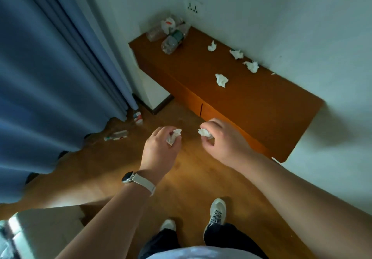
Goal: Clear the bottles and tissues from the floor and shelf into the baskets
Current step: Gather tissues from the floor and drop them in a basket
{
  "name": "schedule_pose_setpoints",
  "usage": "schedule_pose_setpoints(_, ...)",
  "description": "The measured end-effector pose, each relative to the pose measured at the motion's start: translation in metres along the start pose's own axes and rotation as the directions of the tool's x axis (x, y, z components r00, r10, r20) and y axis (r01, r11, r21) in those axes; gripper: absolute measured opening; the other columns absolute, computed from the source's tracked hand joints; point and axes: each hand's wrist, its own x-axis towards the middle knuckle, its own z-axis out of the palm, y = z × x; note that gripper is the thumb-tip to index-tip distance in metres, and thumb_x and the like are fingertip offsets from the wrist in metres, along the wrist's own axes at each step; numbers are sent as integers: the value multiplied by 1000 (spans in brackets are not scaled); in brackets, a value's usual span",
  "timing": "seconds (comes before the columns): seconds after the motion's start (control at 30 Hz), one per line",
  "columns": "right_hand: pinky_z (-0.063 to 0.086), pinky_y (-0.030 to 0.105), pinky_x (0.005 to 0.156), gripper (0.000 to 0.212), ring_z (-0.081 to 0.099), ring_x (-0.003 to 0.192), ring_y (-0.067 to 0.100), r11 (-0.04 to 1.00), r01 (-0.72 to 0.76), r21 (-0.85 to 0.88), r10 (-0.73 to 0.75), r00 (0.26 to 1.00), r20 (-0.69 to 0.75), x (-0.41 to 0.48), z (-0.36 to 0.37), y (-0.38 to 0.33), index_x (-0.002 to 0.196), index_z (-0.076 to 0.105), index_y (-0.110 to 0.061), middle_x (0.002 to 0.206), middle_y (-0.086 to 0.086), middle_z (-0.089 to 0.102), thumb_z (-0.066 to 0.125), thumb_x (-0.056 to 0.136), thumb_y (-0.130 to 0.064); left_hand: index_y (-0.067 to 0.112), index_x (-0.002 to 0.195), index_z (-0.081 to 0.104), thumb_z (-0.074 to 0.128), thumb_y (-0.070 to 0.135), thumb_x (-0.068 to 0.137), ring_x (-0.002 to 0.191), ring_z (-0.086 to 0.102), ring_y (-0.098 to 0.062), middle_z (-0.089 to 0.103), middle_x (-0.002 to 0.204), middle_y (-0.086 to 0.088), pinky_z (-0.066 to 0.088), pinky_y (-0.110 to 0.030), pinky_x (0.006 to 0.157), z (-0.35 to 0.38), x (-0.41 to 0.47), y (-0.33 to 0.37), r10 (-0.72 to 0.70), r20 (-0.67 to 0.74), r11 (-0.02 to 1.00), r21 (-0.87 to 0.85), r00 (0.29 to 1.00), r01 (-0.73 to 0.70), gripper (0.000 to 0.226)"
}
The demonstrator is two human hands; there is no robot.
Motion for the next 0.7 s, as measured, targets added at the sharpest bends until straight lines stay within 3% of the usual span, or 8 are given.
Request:
schedule_pose_setpoints(0.17,53,23,70,33,59,92,15,996,-65,-56,59,993,-105,-23,-20,-50,117,62,-9,108,4,62,69,87,-18,18,115,67,66,24,92,88,56,-1,57,100,16,42,-7,72,-34,-9,10,141,41,988,-75,989,-138,24)
schedule_pose_setpoints(0.47,47,15,67,29,55,87,7,950,-286,-130,249,938,-243,-81,-23,-127,114,61,-19,105,-5,61,68,87,-25,19,116,66,67,25,90,87,56,2,60,102,14,41,-3,70,-70,-39,4,291,131,944,-203,948,-262,26)
schedule_pose_setpoints(0.6,37,15,63,24,49,79,5,910,-397,-118,338,877,-341,-117,-32,-138,109,61,-20,101,-6,61,67,86,-22,12,111,68,71,18,88,87,61,-8,66,98,4,53,-22,74,-66,-53,21,413,147,886,-294,899,-359,24)
schedule_pose_setpoints(0.7,38,20,60,21,47,72,7,892,-439,-113,361,838,-409,-145,-45,-142,103,61,-18,94,-5,60,69,83,-18,12,109,69,72,18,87,86,61,-10,66,96,3,52,-25,73,-57,-65,39,464,180,862,-319,867,-395,23)
